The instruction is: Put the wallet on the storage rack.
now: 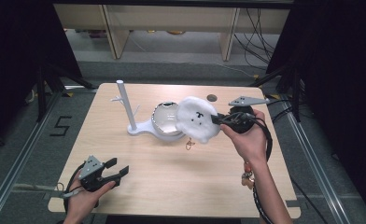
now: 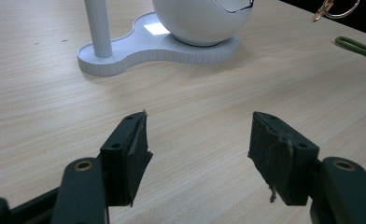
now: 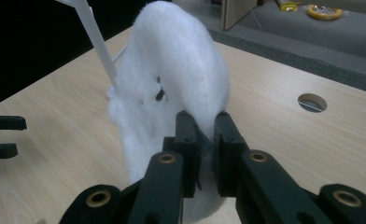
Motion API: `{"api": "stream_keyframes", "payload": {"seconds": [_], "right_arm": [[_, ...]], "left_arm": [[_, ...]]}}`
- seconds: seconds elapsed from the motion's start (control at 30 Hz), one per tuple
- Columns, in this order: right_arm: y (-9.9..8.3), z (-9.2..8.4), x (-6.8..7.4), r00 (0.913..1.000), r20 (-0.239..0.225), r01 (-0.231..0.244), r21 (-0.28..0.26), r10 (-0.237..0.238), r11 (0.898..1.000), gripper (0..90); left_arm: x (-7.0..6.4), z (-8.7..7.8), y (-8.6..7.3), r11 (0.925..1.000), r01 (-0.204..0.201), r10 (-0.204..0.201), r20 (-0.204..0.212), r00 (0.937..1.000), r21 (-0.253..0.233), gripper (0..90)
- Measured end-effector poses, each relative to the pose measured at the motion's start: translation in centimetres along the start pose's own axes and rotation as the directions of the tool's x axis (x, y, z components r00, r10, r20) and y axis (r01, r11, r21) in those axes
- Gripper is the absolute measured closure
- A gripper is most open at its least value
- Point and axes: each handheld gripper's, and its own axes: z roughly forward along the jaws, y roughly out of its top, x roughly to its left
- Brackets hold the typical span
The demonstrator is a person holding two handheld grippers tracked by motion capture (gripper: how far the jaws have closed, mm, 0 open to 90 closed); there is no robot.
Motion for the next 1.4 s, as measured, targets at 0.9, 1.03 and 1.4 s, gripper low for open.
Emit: {"api": "stream_keyframes", "payload": {"seconds": [0.9,1.03,1.4], "right_arm": [[1.6,0.8,0.0,0.9998,-0.001,0.018,-0.02,-0.019,1.0,83.2],[1.8,1.1,0.1,0.9999,-0.011,0.008,-0.024,-0.008,1.0,83.2],[2.3,1.6,0.0,0.9998,-0.01,0.017,-0.031,-0.017,0.999,83.2]], "left_arm": [[0.0,-0.3,0.0,1.0,0.005,-0.005,-0.008,1.0,-0.004,36.6],[0.0,-0.3,0.0,0.9999,0.008,-0.008,-0.007,0.9999,-0.01,36.7],[0.0,-0.3,0.1,1.0,0.002,-0.002,-0.006,1.0,-0.007,36.6]]}}
